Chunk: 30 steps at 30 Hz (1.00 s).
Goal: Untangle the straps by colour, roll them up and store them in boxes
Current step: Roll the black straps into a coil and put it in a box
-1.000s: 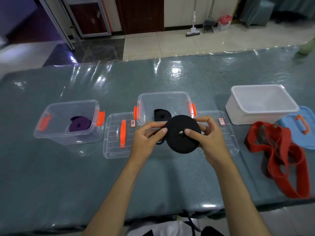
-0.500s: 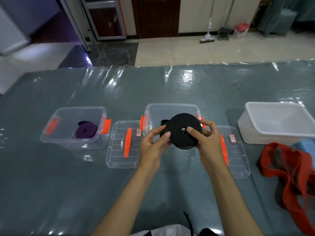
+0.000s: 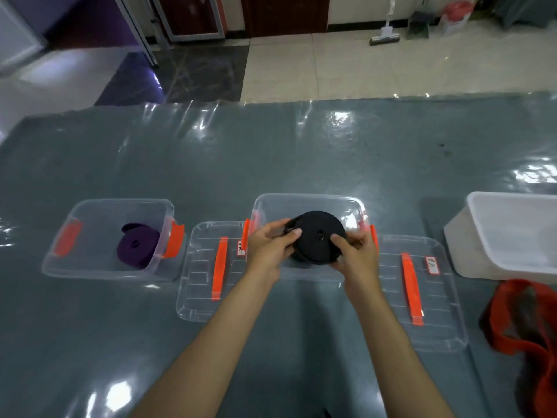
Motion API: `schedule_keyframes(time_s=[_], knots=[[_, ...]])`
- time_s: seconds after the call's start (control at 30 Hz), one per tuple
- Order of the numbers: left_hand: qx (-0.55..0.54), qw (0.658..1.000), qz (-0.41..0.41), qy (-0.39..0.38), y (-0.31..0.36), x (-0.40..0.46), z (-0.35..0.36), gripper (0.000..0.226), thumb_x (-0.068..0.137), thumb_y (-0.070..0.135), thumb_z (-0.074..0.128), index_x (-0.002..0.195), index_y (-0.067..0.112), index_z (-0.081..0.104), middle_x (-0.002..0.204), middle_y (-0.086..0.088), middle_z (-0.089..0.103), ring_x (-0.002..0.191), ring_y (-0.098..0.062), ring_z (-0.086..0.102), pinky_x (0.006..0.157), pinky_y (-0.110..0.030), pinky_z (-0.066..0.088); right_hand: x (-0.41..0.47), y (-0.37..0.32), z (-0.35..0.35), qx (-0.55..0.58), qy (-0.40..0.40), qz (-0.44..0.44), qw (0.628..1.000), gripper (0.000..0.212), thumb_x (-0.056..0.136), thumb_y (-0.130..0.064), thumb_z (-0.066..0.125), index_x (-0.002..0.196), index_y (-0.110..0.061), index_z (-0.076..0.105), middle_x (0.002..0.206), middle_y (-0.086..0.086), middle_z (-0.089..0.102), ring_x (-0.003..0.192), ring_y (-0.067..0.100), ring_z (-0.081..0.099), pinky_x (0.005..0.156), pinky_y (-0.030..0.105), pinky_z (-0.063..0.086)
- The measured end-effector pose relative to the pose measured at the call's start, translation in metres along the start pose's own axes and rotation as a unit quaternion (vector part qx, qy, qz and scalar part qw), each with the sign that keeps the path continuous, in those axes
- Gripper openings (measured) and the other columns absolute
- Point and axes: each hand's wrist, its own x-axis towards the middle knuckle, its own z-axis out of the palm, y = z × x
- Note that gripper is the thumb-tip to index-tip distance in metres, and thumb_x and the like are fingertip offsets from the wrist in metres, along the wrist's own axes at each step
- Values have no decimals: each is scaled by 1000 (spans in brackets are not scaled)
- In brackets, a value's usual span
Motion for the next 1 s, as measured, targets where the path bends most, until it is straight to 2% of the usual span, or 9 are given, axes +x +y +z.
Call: schedule_keyframes(time_s=[0.1, 0.2, 0.27, 0.37, 0.5, 0.6, 0.73, 0.83, 1.0], knots=[[46, 998, 11, 45, -9, 38, 9, 40, 86, -15, 77, 125, -4, 71, 105, -16, 74, 88, -24, 72, 72, -26, 64, 25, 5, 0, -76, -24, 37, 996, 19, 97, 4, 66, 98, -13, 57, 104, 11, 66, 97, 28, 69, 74, 47, 66], [94, 992, 19, 81, -19, 69, 14, 34, 84, -15, 80, 114, -2, 73, 111, -22, 75, 97, -28, 71, 98, -45, 61, 45, 5, -1, -179, -45, 39, 982, 26, 99, 0, 65, 119, -13, 54, 106, 10, 65, 97, 31, 70, 73, 48, 65], [122, 988, 19, 92, -25, 87, 15, 32, 83, -14, 81, 106, 7, 73, 110, -19, 76, 98, -27, 71, 103, -43, 58, 59, 4, 0, -271, -74, 41, 959, 32, 101, -6, 64, 129, -15, 52, 101, 4, 66, 99, 32, 72, 76, 48, 65], [176, 979, 13, 100, -35, 108, 17, 34, 83, -11, 82, 106, 11, 74, 114, -16, 77, 98, -24, 70, 98, -36, 57, 74, 3, 3, -407, -119, 60, 904, 28, 100, -15, 64, 126, -13, 52, 113, 16, 70, 107, 35, 71, 93, 54, 60], [262, 958, 6, 113, -48, 126, 20, 39, 84, -9, 82, 121, 3, 76, 121, -14, 76, 110, -26, 71, 99, -31, 54, 85, 3, 13, -492, -158, 103, 850, 40, 101, -22, 63, 134, -6, 47, 114, 21, 69, 98, 37, 69, 83, 50, 62], [319, 941, 4, 116, -53, 134, 17, 39, 87, -7, 80, 124, 4, 75, 124, -13, 76, 117, -28, 70, 105, -33, 54, 92, 8, 21, -517, -183, 110, 829, 22, 102, -20, 61, 114, -2, 58, 102, 18, 66, 87, 31, 64, 86, 47, 60], [380, 919, 22, 104, -55, 136, 15, 28, 92, -2, 77, 118, 6, 78, 117, -9, 78, 113, -26, 71, 88, -24, 48, 93, 15, 27, -520, -204, 110, 822, 14, 104, -18, 60, 108, -5, 60, 86, 10, 61, 73, 23, 58, 66, 33, 47], [416, 903, 37, 100, -52, 132, 14, 26, 92, 2, 78, 118, 5, 78, 117, -10, 78, 111, -26, 72, 86, -23, 46, 92, 15, 25, -535, -204, 94, 815, 16, 104, -18, 58, 109, -4, 62, 96, 14, 63, 78, 25, 59, 60, 31, 40], [489, 865, 80, 78, -38, 109, 14, 23, 98, 11, 72, 121, 8, 71, 111, -6, 70, 102, -21, 65, 78, -22, 44, 73, 7, 21, -570, -177, 7, 802, 29, 104, -18, 59, 129, -3, 60, 120, 17, 64, 102, 30, 61, 76, 28, 41]])
